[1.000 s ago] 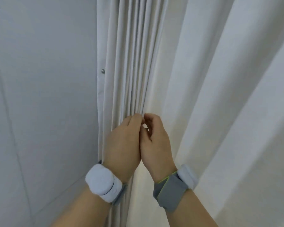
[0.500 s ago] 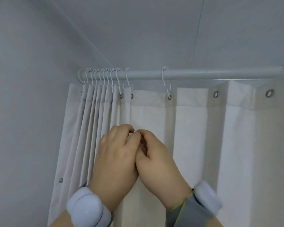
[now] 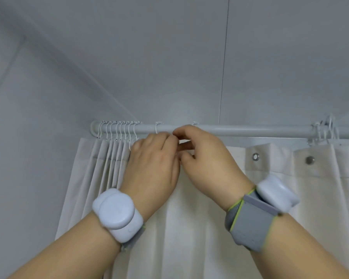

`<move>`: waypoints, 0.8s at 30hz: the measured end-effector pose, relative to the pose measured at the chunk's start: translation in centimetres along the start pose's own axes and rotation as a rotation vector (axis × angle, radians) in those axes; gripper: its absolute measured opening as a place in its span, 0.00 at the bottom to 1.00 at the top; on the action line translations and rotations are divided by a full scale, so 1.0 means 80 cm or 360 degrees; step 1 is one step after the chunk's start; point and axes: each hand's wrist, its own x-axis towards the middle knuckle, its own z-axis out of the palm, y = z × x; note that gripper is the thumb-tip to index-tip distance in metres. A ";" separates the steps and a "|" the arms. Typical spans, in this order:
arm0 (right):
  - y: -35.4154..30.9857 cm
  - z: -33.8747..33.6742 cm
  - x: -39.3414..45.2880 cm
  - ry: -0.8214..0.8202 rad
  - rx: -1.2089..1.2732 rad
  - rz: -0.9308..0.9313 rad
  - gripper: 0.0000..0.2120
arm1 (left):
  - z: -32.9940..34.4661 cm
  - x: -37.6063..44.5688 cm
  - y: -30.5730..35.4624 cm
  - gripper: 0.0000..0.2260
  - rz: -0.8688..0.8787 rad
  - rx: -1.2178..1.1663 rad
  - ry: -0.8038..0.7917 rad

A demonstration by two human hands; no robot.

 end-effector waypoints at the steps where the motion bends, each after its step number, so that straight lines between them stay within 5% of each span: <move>1: -0.002 -0.009 0.002 0.0048 -0.0041 -0.0038 0.18 | -0.005 0.004 0.007 0.11 0.0009 -0.0046 0.0027; 8: 0.005 -0.104 -0.006 0.0247 -0.0374 -0.0101 0.14 | -0.008 0.029 0.061 0.18 0.0114 -0.0525 0.0006; 14: 0.013 -0.141 -0.014 0.0110 -0.0766 -0.0038 0.08 | 0.001 0.037 0.046 0.22 -0.0157 -0.0514 0.0079; 20: 0.010 -0.130 -0.008 -0.0305 -0.1254 -0.0003 0.08 | 0.018 0.034 0.026 0.35 -0.0193 -0.0305 -0.0373; 24: 0.009 -0.109 0.012 -0.0335 -0.1141 -0.0127 0.08 | 0.028 0.032 0.031 0.27 -0.0268 -0.0401 -0.0533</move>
